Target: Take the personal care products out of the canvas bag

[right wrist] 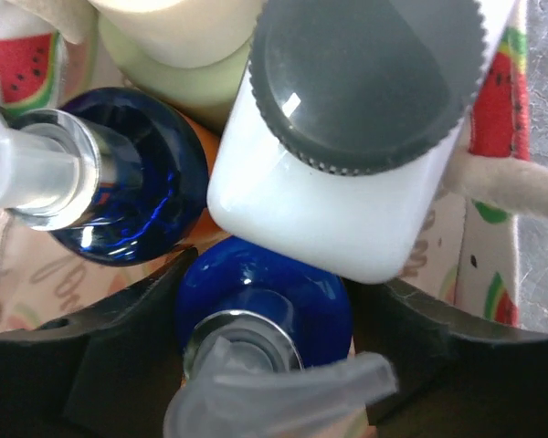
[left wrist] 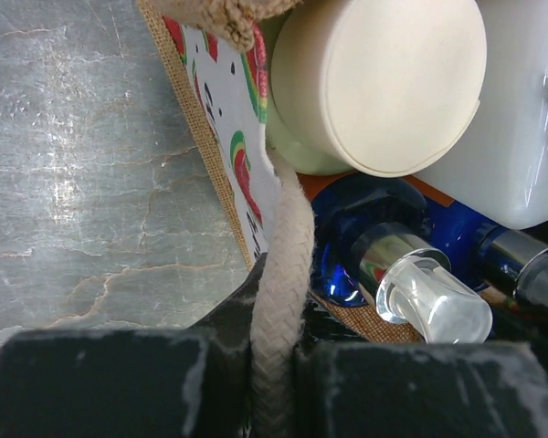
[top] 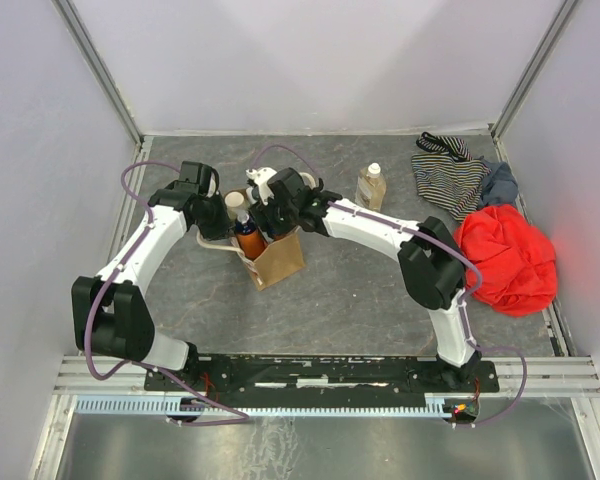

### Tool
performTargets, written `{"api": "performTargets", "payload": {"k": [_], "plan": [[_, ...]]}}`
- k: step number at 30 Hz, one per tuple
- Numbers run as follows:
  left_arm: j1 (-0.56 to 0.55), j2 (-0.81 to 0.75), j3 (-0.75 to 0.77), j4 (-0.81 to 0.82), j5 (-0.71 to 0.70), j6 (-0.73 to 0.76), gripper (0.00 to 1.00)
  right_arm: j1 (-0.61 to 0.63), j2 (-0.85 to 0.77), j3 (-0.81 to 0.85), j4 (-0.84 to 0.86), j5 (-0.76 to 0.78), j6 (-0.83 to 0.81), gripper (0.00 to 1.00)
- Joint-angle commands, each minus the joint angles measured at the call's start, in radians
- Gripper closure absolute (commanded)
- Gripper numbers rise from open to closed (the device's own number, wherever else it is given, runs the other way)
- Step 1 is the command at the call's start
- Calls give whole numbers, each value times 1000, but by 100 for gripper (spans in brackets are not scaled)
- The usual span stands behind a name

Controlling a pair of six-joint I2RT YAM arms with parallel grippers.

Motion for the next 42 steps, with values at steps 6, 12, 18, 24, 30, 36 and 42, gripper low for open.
{"api": "performTargets", "payload": {"k": [6,12,18,24,30,36,42], "plan": [[-3,-23,-4,-24,49,35,90,-1,-2,51,29,16,0,54],[-4,-17,-5,-23,49,35,90,1,-105,62,8,22,-12,65],[-5,-18,-17,-14,51,29,89,5,-180,150,-55,36,-26,73],[-4,-18,-26,-9,52,27,89,7,-245,205,-67,-3,-36,75],[-4,-22,-28,-9,48,29,90,9,-329,291,-115,12,-63,74],[-5,-20,-29,-9,50,26,89,7,-452,322,-157,142,-152,73],[-4,-27,-26,-5,58,16,89,-34,-528,237,-197,246,-206,78]]}}
